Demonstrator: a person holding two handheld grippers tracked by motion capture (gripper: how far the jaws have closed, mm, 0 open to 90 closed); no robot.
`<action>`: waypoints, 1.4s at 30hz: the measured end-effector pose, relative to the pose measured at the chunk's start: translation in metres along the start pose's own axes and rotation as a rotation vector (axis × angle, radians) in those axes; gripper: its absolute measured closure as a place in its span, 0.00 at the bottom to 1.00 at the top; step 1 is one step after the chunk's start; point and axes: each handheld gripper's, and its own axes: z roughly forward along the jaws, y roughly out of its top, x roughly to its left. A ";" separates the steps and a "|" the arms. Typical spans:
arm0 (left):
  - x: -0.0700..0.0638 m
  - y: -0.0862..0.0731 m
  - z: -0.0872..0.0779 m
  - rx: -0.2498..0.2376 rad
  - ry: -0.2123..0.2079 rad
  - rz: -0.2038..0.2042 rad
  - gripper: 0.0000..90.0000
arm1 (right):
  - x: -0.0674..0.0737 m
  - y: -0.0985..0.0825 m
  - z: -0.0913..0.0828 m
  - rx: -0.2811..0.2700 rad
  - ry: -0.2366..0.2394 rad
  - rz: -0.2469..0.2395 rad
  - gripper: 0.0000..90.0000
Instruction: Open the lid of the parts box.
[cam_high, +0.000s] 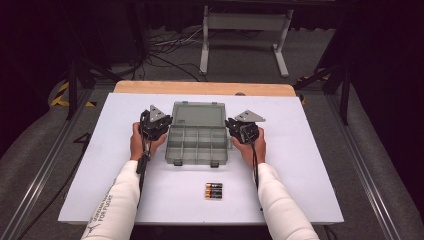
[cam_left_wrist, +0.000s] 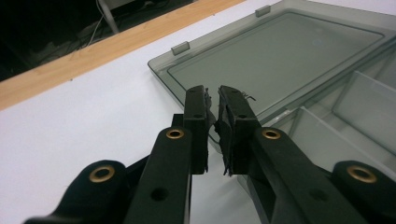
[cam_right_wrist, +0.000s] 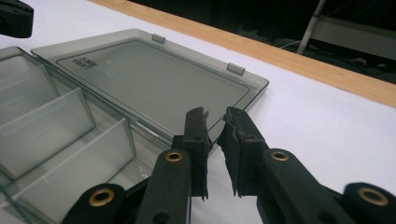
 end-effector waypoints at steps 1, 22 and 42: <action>-0.001 0.000 -0.003 -0.004 0.000 0.014 0.91 | 0.000 0.003 -0.004 -0.004 0.010 -0.009 0.87; -0.007 -0.006 -0.066 -0.125 -0.093 0.158 0.86 | 0.008 0.006 -0.044 -0.047 0.126 -0.087 0.84; -0.022 -0.029 -0.111 -0.245 -0.211 0.206 0.74 | 0.020 0.000 -0.085 -0.097 0.189 -0.162 0.79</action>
